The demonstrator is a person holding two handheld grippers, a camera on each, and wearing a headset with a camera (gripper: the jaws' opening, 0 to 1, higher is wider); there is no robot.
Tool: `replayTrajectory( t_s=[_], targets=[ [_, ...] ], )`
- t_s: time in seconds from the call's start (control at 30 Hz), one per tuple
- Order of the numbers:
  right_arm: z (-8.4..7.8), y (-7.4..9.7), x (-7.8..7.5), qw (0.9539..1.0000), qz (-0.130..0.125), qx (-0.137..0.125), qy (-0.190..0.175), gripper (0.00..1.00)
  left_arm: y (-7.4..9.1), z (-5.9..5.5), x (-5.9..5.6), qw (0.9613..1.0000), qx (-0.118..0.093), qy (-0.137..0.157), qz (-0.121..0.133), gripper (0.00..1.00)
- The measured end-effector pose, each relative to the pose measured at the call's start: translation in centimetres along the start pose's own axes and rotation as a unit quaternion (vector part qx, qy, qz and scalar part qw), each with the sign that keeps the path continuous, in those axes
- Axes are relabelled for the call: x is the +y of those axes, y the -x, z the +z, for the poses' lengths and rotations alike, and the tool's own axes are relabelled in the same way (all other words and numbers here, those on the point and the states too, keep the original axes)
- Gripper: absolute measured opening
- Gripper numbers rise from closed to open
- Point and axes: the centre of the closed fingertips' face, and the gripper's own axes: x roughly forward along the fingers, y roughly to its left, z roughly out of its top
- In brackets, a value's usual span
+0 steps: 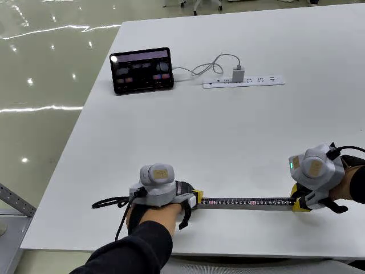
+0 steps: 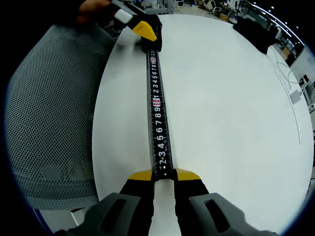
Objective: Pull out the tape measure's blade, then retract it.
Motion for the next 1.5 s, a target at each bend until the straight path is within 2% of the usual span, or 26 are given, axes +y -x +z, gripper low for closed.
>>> replayTrajectory(
  t_s=[0.2, 0.77, 1.5],
  targets=[
    [0.0, -0.2, -0.2, 1.0, -0.004, -0.007, -0.005, 0.1, 0.0, -0.2, 0.1, 0.9996, 0.005, -0.025, 0.007, 0.62],
    [0.7, -0.4, -0.1, 0.9998, -0.004, -0.014, -0.013, 0.1, -0.1, -0.1, -0.1, 0.9999, 0.002, -0.015, 0.003, 0.62],
    [1.5, -0.5, 0.1, 0.9999, -0.007, -0.013, -0.004, 0.1, -0.3, 0.0, 0.0, 0.9999, 0.002, -0.014, 0.001, 0.62]
  ],
)
